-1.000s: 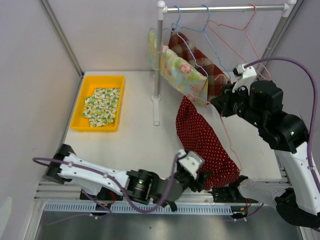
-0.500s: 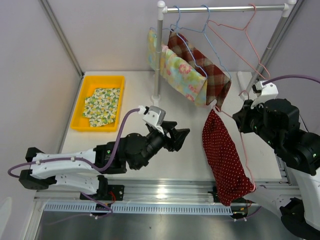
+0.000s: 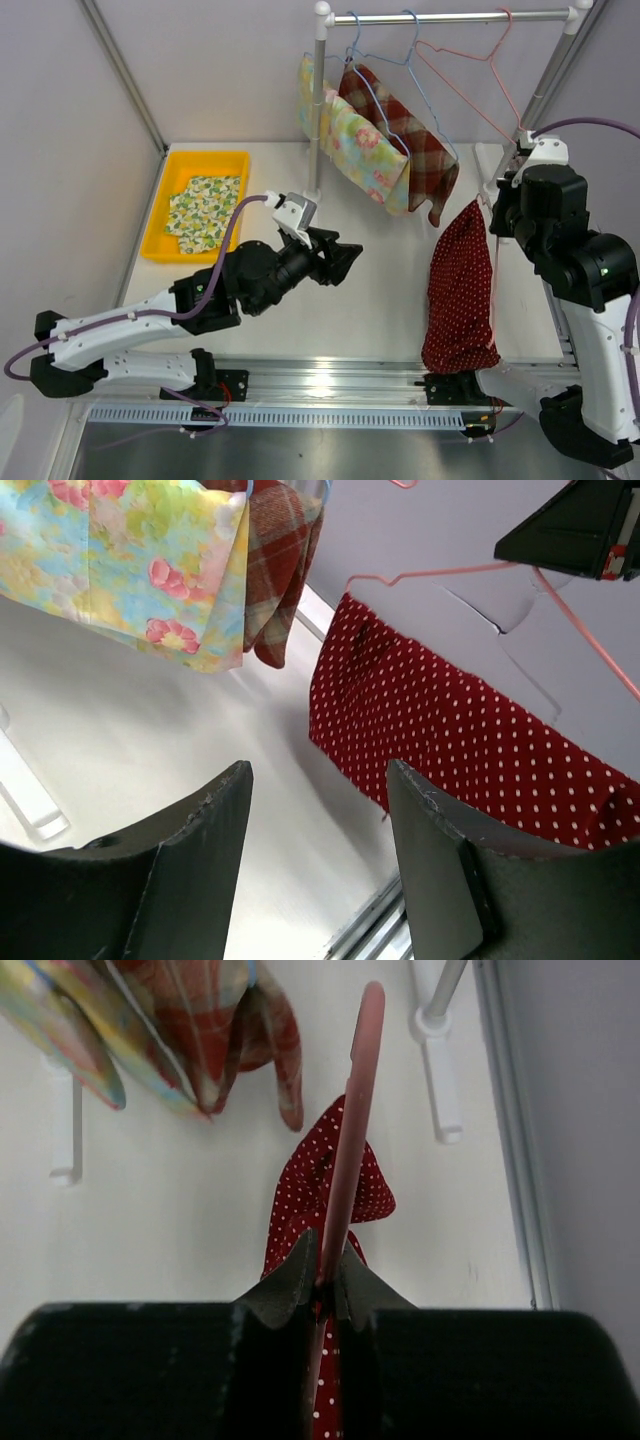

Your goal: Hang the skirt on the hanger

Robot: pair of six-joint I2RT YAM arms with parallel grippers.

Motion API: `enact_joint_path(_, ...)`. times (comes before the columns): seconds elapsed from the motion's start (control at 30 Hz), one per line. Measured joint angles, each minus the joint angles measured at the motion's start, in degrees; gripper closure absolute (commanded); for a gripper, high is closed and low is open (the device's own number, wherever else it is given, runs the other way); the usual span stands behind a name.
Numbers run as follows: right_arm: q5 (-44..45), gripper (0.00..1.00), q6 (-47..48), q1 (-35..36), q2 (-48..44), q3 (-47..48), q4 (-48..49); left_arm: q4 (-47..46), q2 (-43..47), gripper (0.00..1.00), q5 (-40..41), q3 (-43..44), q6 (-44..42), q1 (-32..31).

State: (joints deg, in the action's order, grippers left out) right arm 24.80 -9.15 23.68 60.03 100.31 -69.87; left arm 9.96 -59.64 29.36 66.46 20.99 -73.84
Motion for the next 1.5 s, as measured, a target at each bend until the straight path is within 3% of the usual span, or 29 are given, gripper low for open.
enact_joint_path(0.17,-7.48,1.00,4.50,-10.86,1.97,0.02,5.64,0.92,1.55,0.39,-3.19,-1.25,0.02,2.19)
enact_joint_path(0.37,-19.47,1.00,7.04,-18.36,8.00,1.11,12.94,2.62,2.75,0.39,-6.29,-2.95,0.04,3.56)
enact_joint_path(0.77,-38.77,1.00,7.08,-20.50,17.31,7.41,20.79,4.90,7.54,0.39,-8.66,-4.98,0.02,5.38)
enact_joint_path(1.27,-41.88,1.00,7.98,-22.99,20.83,16.76,19.23,6.08,6.10,0.39,-10.36,-5.51,0.02,6.80)
enact_joint_path(1.5,-41.05,1.00,7.56,-23.02,26.49,20.48,24.35,7.34,5.40,0.38,-10.62,-5.49,-0.02,7.52)
